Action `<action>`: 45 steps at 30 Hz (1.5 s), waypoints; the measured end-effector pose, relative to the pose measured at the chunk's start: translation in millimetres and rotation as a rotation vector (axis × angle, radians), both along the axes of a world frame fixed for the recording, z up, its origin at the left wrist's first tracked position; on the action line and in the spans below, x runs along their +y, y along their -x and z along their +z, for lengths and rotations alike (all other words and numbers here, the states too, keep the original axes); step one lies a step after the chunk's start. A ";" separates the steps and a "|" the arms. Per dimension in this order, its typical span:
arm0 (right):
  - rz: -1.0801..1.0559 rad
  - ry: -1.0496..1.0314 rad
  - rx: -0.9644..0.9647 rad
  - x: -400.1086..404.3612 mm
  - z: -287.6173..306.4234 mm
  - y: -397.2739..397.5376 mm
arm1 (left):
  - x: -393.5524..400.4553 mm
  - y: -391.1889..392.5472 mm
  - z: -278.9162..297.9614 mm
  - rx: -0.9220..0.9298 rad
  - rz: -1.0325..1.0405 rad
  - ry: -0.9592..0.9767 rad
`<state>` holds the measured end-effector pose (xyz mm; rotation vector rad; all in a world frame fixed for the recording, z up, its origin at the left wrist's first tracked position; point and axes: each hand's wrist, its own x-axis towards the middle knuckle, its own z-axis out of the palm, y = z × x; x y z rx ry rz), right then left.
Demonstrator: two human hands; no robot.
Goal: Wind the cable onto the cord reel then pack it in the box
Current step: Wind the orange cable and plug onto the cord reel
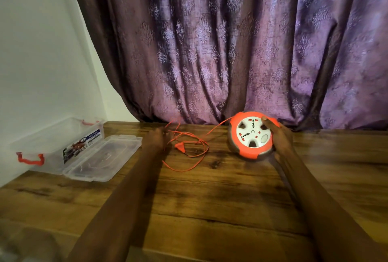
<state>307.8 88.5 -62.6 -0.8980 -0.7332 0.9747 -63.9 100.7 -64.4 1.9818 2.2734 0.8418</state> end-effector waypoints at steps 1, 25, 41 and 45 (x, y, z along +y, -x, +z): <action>0.007 0.004 0.002 0.0 -0.2 0.8 | 0.4 1.5 -2.9 0.015 -0.026 0.024; -0.033 -0.056 0.031 -0.3 8.6 3.6 | 19.1 -40.9 2.2 -0.069 -0.367 -0.420; -0.080 -0.004 0.029 3.8 -0.6 8.3 | 19.9 -49.3 66.6 -1.357 -0.600 -0.133; -0.110 -0.009 0.056 3.8 0.3 8.6 | 25.8 -53.5 70.2 -1.108 -0.527 -0.145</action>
